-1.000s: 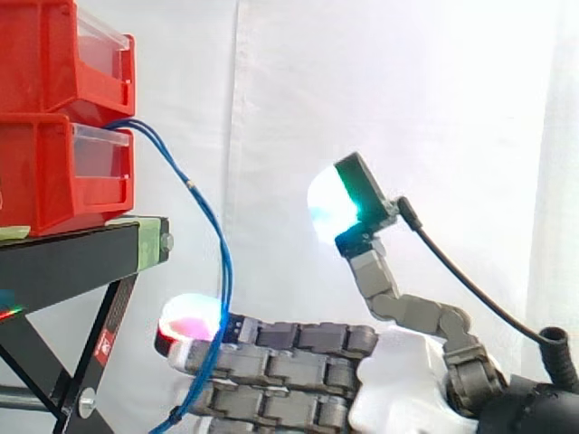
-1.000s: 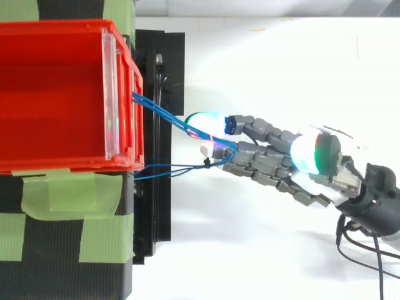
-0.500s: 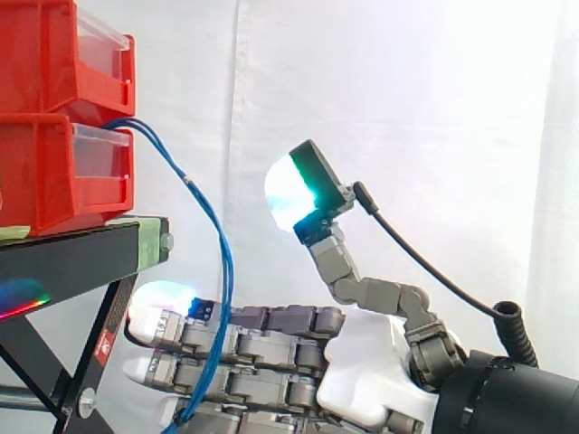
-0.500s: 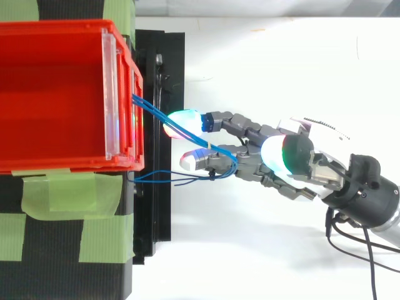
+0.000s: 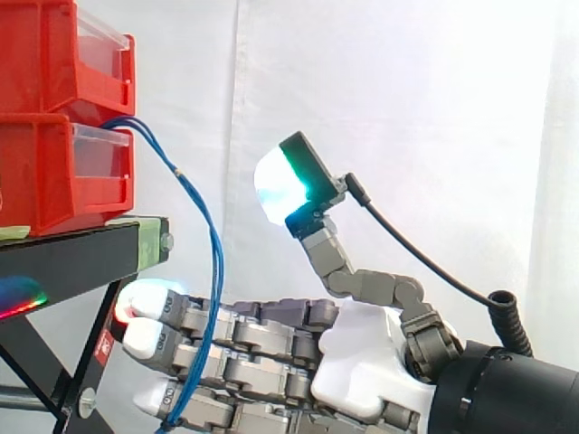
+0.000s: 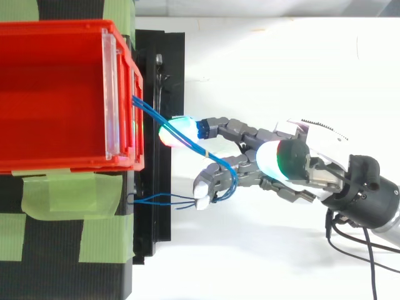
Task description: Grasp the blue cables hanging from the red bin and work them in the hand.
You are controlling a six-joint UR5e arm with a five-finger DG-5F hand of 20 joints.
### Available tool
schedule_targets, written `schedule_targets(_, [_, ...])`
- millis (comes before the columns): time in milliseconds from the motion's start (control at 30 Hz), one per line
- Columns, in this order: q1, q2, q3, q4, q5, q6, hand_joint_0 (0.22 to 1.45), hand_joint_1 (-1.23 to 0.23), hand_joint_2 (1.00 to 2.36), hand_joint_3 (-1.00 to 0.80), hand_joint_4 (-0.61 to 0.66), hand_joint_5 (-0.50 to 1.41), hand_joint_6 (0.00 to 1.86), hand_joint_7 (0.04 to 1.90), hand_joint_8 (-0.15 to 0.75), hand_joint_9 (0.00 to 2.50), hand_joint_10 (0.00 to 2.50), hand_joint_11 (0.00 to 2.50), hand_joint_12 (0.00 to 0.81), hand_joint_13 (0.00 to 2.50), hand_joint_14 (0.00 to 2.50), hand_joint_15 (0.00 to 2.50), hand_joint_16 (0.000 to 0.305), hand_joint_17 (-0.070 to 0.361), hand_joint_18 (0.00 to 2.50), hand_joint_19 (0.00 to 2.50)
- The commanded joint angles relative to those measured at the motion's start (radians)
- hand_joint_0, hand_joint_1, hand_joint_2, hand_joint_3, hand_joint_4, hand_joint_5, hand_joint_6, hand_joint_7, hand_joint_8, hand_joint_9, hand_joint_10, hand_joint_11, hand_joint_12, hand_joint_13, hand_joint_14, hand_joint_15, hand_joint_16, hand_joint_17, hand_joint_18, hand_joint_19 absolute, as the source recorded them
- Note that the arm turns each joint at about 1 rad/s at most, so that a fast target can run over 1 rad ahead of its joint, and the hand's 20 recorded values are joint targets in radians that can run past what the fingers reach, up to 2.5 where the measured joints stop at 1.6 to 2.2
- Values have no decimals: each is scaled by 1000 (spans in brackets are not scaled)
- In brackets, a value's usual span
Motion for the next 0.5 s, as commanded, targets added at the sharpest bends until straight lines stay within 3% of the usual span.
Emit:
schedule_targets(0, [-3,9,0,-12,-8,9,727,-535,1000,-1000,280,-54,7,710,364,787,14,719,460,799,24,758,62,139,496,430])
schedule_targets(67, [-3,29,0,-26,-11,11,730,-533,1000,-1000,279,-53,7,712,368,818,16,777,466,836,24,803,62,139,512,446])
schedule_targets(100, [-5,82,-2,-135,-19,12,730,-533,1000,-1000,281,-52,7,714,369,823,17,793,465,858,25,823,62,140,530,454])
schedule_targets(200, [-6,105,-17,-179,-37,11,732,-531,1000,-1000,283,-52,7,716,371,858,16,909,472,910,25,896,63,142,609,512])
schedule_targets(333, [-6,120,-45,-167,-50,6,735,-531,1000,-1000,285,-49,7,717,368,916,17,1059,476,1002,25,1030,63,141,699,616])
schedule_targets(467, [-3,120,-46,-159,-50,4,739,-529,1000,-1000,287,-43,7,723,364,989,15,1217,467,1120,21,1229,63,141,856,806])
